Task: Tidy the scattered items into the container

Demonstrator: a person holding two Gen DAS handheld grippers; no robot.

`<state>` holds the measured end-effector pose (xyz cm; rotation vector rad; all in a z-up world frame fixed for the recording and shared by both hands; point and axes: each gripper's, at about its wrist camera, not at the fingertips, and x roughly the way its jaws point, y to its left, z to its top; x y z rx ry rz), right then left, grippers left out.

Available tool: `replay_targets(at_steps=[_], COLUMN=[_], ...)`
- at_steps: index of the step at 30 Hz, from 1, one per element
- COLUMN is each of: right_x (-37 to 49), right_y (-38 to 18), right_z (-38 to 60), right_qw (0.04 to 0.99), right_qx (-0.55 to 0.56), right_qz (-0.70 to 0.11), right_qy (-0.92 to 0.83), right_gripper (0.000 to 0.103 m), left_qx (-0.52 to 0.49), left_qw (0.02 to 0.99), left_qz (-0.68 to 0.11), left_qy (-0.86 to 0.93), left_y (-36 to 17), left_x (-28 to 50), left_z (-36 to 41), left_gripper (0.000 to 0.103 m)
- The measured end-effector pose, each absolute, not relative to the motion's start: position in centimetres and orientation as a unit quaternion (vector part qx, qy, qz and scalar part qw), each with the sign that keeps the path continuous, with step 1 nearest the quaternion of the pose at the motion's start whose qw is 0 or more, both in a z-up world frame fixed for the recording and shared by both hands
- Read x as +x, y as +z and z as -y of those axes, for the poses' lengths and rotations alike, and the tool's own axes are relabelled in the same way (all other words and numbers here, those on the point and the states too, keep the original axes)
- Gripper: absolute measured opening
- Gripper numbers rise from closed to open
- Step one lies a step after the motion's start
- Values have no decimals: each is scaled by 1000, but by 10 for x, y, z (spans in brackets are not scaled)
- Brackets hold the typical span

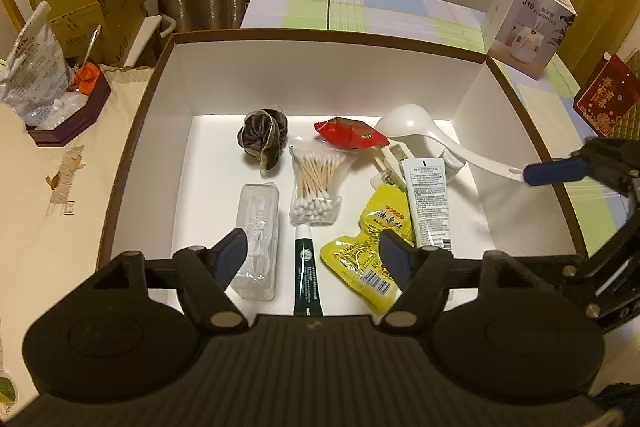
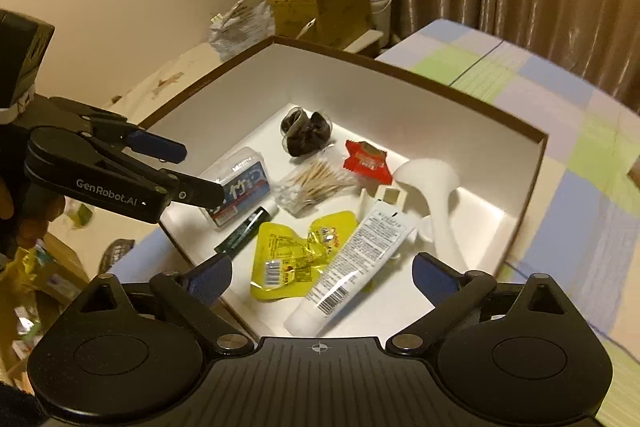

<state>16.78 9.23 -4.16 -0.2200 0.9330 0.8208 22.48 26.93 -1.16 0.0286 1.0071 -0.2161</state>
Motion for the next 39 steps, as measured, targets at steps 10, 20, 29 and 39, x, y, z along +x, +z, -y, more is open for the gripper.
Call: replay_targets(at_steps=[10,20,29,39], right_x=[152,132,116,95], right_y=[-38,-40,-33,-26], right_z=[-87,-82,-68,-51], right_qw=[824,837,843,840], right_qx=[-110,-132,-117,-112], right_qz=[-440,-439,-430,-419], right_qy=[339,299,301,326], right_gripper=[101,102,102,102], left_qx=[15,25,31,25], left_qw=[875,880,883,891], left_qz=[-477,-470,-468,-453], left_qy=[-81,-63,-40,-16], left_y=[-5,-2,3,12], left_x=[211,192,168,138], left_z=[-265,-254,-238,-221], left_gripper=[90,100,102,102])
